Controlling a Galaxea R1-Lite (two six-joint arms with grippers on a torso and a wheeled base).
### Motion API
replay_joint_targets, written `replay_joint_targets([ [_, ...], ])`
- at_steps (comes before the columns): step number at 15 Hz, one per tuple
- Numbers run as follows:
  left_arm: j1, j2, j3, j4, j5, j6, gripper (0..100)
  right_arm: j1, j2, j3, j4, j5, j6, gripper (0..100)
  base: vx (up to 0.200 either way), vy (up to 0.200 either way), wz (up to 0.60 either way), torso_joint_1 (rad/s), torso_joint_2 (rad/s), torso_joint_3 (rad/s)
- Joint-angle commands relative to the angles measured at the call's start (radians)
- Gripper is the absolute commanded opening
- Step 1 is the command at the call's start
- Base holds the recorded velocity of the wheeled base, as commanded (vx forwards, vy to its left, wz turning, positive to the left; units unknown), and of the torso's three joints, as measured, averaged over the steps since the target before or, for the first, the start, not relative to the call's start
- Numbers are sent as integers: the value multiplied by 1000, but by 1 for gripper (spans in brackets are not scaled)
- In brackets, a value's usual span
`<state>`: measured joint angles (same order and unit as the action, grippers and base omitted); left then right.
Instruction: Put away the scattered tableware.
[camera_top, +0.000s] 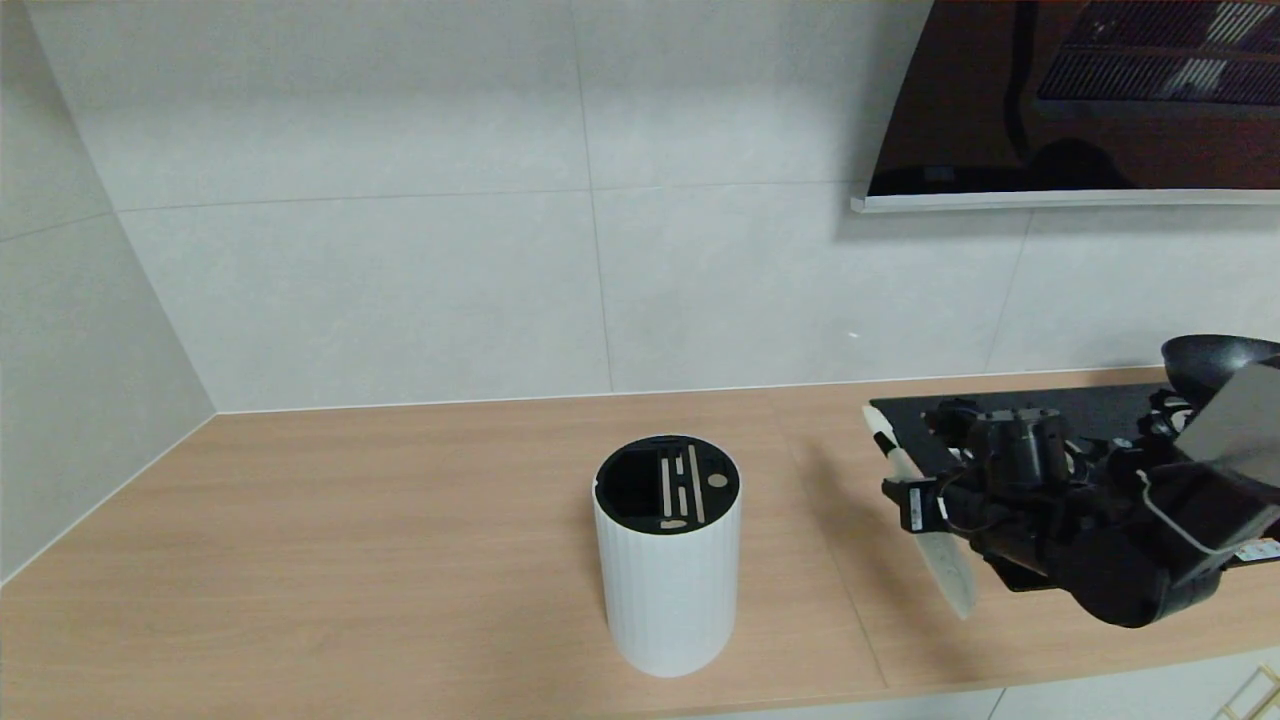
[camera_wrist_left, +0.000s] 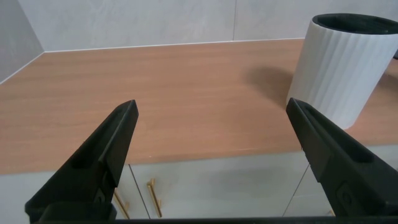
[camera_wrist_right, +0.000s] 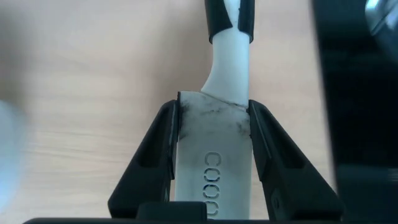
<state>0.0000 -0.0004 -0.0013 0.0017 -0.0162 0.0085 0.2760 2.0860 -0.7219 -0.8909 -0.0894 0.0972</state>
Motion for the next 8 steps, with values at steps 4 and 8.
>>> replay_joint_targets([
  [4,-2,0,1,0,-4,5,100,146,-411,42,144,-3,33,0,0,0,0,0,0,0],
  [8,-3,16,-74,6,-41,71,100,232,-463,-83,221,-4,32,0,0,0,0,0,0,0],
])
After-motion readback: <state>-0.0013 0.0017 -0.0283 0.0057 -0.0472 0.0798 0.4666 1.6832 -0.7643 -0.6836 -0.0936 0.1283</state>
